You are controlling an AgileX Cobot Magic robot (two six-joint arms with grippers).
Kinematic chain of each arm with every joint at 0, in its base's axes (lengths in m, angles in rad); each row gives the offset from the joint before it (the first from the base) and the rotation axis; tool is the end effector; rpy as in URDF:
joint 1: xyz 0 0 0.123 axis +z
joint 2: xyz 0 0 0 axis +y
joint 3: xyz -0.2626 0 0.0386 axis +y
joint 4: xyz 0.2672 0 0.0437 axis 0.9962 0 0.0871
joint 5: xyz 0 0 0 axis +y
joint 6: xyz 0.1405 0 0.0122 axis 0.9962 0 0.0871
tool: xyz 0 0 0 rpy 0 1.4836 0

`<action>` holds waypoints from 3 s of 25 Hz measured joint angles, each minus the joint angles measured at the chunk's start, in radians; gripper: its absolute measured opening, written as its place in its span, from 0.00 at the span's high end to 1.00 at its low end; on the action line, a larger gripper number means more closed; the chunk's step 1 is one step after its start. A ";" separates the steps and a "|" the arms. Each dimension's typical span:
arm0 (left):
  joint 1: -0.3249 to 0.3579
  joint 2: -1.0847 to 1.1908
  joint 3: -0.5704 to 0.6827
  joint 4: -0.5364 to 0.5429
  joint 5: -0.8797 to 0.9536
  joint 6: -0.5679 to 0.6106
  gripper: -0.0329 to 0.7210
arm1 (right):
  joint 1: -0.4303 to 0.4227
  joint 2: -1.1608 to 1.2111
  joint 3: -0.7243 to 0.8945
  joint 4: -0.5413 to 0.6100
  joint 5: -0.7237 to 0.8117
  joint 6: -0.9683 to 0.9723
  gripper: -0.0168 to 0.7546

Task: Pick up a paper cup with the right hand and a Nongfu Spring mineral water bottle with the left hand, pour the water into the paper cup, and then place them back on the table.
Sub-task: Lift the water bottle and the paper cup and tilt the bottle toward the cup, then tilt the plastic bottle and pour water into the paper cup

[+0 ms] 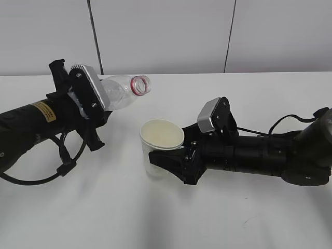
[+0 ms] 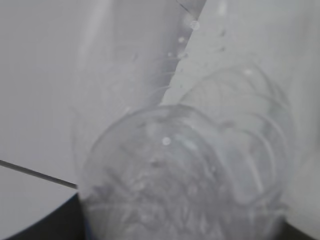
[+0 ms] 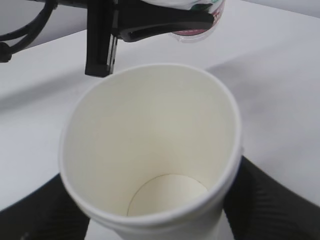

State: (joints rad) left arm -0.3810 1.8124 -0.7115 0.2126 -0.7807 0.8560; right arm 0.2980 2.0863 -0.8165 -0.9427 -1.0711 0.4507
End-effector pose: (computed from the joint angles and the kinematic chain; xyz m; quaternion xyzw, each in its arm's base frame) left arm 0.3594 -0.1665 0.1165 0.5382 0.5744 0.1336 0.6021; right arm 0.3309 0.2064 0.0551 -0.3760 0.6948 0.3587 0.4972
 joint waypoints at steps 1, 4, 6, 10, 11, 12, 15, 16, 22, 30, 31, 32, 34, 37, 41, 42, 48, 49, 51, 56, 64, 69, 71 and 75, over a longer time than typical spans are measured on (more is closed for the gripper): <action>0.000 0.000 0.000 0.000 0.000 0.015 0.50 | 0.000 0.000 0.000 0.000 0.000 0.000 0.27; 0.000 0.000 0.000 -0.011 -0.007 0.065 0.50 | 0.000 0.000 0.000 0.000 0.000 0.002 0.27; 0.000 0.000 0.000 -0.020 -0.013 0.099 0.50 | 0.000 0.000 0.000 0.000 0.000 0.002 0.27; -0.001 0.000 0.000 -0.028 -0.036 0.174 0.50 | 0.000 0.000 0.000 0.000 0.000 0.002 0.27; -0.001 0.000 0.000 -0.031 -0.048 0.197 0.50 | 0.000 0.000 0.000 0.000 0.000 0.002 0.27; -0.001 0.000 0.000 -0.034 -0.059 0.218 0.50 | 0.000 0.000 0.000 0.000 0.000 0.002 0.27; -0.002 -0.001 0.000 -0.044 -0.083 0.286 0.50 | 0.000 0.000 0.000 0.000 -0.002 0.002 0.27; -0.002 -0.001 0.000 -0.049 -0.083 0.300 0.50 | 0.000 0.000 0.000 0.000 -0.002 0.002 0.27; -0.002 -0.001 0.000 -0.071 -0.087 0.367 0.50 | 0.000 0.000 0.000 0.000 -0.002 0.002 0.27; -0.002 -0.001 -0.004 -0.071 -0.127 0.385 0.50 | 0.000 0.000 0.000 0.000 -0.002 0.002 0.28; -0.002 -0.001 -0.004 -0.071 -0.127 0.387 0.50 | 0.000 0.000 0.000 0.000 -0.002 0.002 0.28; -0.002 -0.001 -0.004 -0.071 -0.127 0.394 0.50 | 0.000 0.000 0.000 0.000 -0.002 0.002 0.28; -0.002 -0.001 -0.004 -0.071 -0.128 0.410 0.50 | 0.000 0.000 0.000 0.000 -0.002 0.002 0.28; -0.002 -0.001 -0.004 -0.071 -0.129 0.422 0.50 | 0.000 0.000 0.000 0.000 -0.002 0.002 0.28; -0.002 -0.001 -0.004 -0.071 -0.135 0.448 0.50 | 0.000 0.000 0.000 0.000 -0.002 0.002 0.28; -0.002 -0.001 -0.004 -0.071 -0.135 0.452 0.50 | 0.000 0.000 0.000 0.000 -0.002 0.002 0.28; -0.002 -0.001 -0.004 -0.071 -0.135 0.462 0.50 | 0.000 0.001 0.000 -0.003 -0.002 0.002 0.28; -0.002 -0.001 -0.004 -0.071 -0.135 0.462 0.50 | 0.000 0.001 0.000 -0.006 -0.003 0.002 0.28; -0.002 -0.001 -0.004 -0.071 -0.135 0.462 0.50 | 0.000 0.001 0.000 -0.016 -0.003 0.002 0.28; -0.002 -0.001 -0.004 -0.071 -0.135 0.474 0.50 | 0.000 0.001 0.000 -0.034 -0.004 0.002 0.28; -0.002 -0.001 -0.004 -0.071 -0.135 0.512 0.50 | 0.000 0.001 0.000 -0.036 -0.005 0.002 0.28; -0.002 -0.001 -0.004 -0.074 -0.165 0.514 0.50 | 0.000 0.001 0.000 -0.036 -0.005 0.002 0.28; -0.002 -0.001 -0.004 -0.077 -0.171 0.514 0.50 | 0.000 0.001 0.000 -0.036 -0.005 0.002 0.28; -0.002 -0.001 -0.004 -0.078 -0.173 0.514 0.50 | 0.000 0.001 0.000 -0.036 -0.005 0.002 0.28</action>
State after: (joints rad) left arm -0.3829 1.8112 -0.7151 0.1341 -0.9534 1.3700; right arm 0.2980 2.0870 -0.8165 -0.9784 -1.0765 0.4525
